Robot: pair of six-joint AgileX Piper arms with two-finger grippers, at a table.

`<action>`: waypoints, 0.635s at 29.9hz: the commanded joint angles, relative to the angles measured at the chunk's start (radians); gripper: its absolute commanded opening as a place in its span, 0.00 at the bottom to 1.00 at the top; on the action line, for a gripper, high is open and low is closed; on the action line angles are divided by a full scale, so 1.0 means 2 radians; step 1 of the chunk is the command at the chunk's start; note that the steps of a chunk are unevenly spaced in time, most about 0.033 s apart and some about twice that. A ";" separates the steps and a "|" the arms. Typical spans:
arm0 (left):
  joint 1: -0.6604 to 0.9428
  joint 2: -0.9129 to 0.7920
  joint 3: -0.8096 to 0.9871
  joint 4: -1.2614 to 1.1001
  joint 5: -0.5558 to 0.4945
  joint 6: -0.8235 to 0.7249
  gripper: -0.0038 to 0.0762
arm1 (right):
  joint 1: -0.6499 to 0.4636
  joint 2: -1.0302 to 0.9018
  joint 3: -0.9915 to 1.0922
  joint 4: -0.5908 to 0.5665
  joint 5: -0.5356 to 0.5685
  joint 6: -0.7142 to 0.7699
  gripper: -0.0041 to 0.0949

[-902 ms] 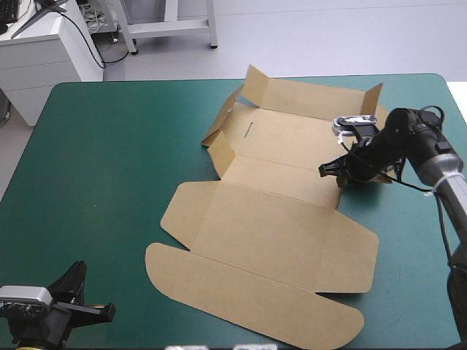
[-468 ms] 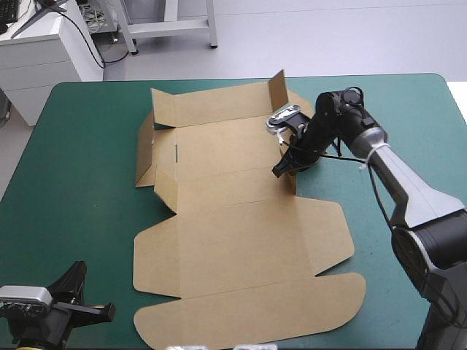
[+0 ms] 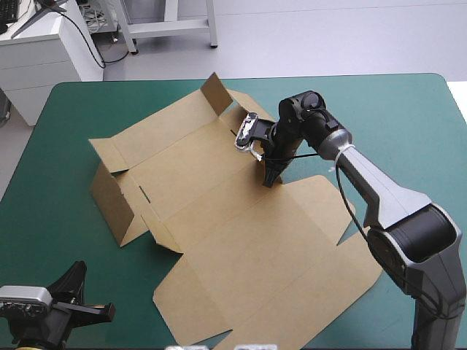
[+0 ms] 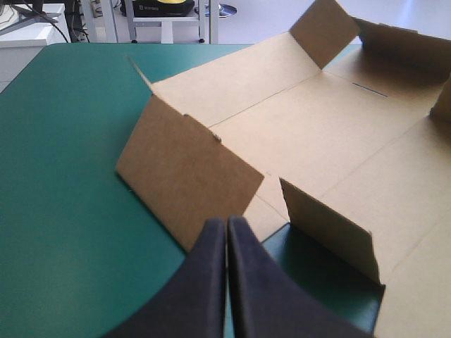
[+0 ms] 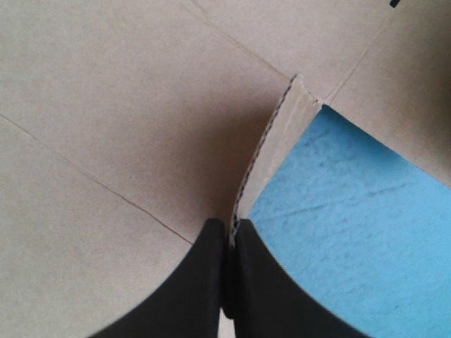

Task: Fold the box

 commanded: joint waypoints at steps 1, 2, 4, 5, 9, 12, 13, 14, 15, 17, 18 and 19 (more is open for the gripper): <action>-0.003 -0.003 -0.010 -0.009 -0.037 -0.001 0.04 | 0.013 -0.027 -0.018 0.005 -0.035 -0.066 0.02; -0.003 -0.003 -0.010 -0.009 -0.037 -0.001 0.04 | 0.018 -0.027 -0.018 0.006 -0.038 -0.087 0.02; -0.003 -0.003 -0.010 -0.009 -0.037 -0.001 0.04 | 0.027 -0.027 -0.018 0.006 -0.043 -0.127 0.02; -0.003 -0.003 -0.010 -0.009 -0.037 -0.001 0.04 | 0.032 -0.026 -0.018 0.006 -0.047 -0.158 0.02; -0.003 -0.003 -0.010 -0.009 -0.037 -0.001 0.04 | 0.037 -0.021 -0.018 0.013 -0.064 -0.216 0.02; -0.003 -0.003 -0.010 -0.011 -0.037 -0.001 0.04 | 0.037 -0.015 -0.018 0.017 -0.086 -0.225 0.02; -0.003 -0.003 -0.010 -0.011 -0.037 -0.001 0.04 | 0.037 -0.012 -0.018 0.017 -0.095 -0.232 0.02; -0.003 -0.003 -0.010 -0.011 -0.037 -0.001 0.04 | 0.036 -0.010 -0.018 0.017 -0.103 -0.242 0.02; -0.003 -0.003 -0.010 -0.011 -0.037 -0.001 0.04 | 0.036 -0.007 -0.018 0.017 -0.107 -0.252 0.02; -0.003 -0.003 -0.010 -0.011 -0.037 -0.001 0.04 | 0.036 -0.003 -0.018 0.018 -0.117 -0.279 0.02; -0.003 -0.003 -0.010 -0.011 -0.037 -0.001 0.04 | 0.036 -0.001 -0.018 0.019 -0.121 -0.287 0.02; -0.003 -0.003 -0.010 -0.011 -0.037 -0.001 0.04 | 0.036 0.001 -0.018 0.020 -0.126 -0.291 0.02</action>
